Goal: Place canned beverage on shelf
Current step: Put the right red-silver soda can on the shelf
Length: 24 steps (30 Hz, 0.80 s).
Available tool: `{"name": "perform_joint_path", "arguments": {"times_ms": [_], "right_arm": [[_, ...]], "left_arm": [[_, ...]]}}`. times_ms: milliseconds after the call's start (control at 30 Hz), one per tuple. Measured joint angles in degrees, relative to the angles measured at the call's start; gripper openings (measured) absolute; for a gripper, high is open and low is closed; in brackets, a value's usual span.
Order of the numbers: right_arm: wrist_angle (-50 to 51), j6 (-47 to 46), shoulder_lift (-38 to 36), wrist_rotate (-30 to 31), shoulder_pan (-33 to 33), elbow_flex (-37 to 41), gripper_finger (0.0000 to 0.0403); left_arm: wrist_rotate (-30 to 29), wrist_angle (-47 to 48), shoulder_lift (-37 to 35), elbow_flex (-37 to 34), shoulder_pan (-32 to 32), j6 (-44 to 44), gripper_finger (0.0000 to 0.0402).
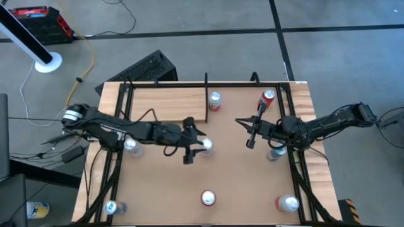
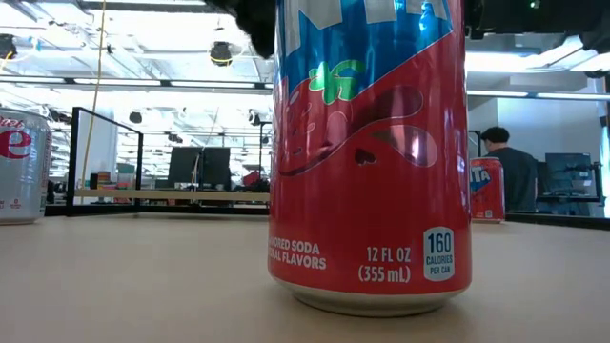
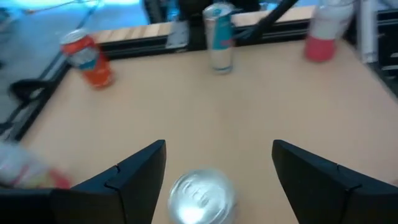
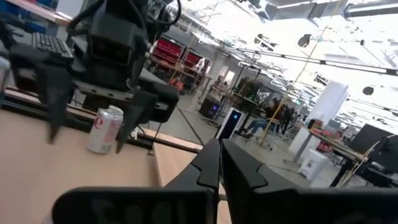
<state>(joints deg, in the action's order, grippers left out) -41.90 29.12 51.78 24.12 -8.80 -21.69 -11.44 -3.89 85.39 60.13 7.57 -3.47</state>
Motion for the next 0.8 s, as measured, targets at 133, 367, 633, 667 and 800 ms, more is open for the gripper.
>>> {"name": "perform_joint_path", "arguments": {"times_ms": [133,367,633,667,800], "right_arm": [[-0.1,0.9,-0.1,0.0,0.0,0.0,0.0025],[-0.2,1.2,-0.1,0.0,0.0,0.0,0.0028],[-0.1,2.2,-0.1,-0.1,0.0,0.0,0.0028],[-0.1,2.3,-0.1,-0.1,0.0,0.0,0.0026],[0.1,2.4,0.0,-0.2,0.0,0.0,0.0021]], "left_arm": [[0.2,4.2,2.3,3.6,-1.7,-0.4,0.0295],[7.2,5.9,4.0,4.7,-4.7,1.8,0.0326],[8.9,5.4,5.3,4.6,-5.2,-2.1,0.0342],[9.1,5.8,6.0,4.6,-5.2,-2.5,0.0342],[11.0,4.6,9.0,4.5,-5.2,-3.0,0.0342]]}}
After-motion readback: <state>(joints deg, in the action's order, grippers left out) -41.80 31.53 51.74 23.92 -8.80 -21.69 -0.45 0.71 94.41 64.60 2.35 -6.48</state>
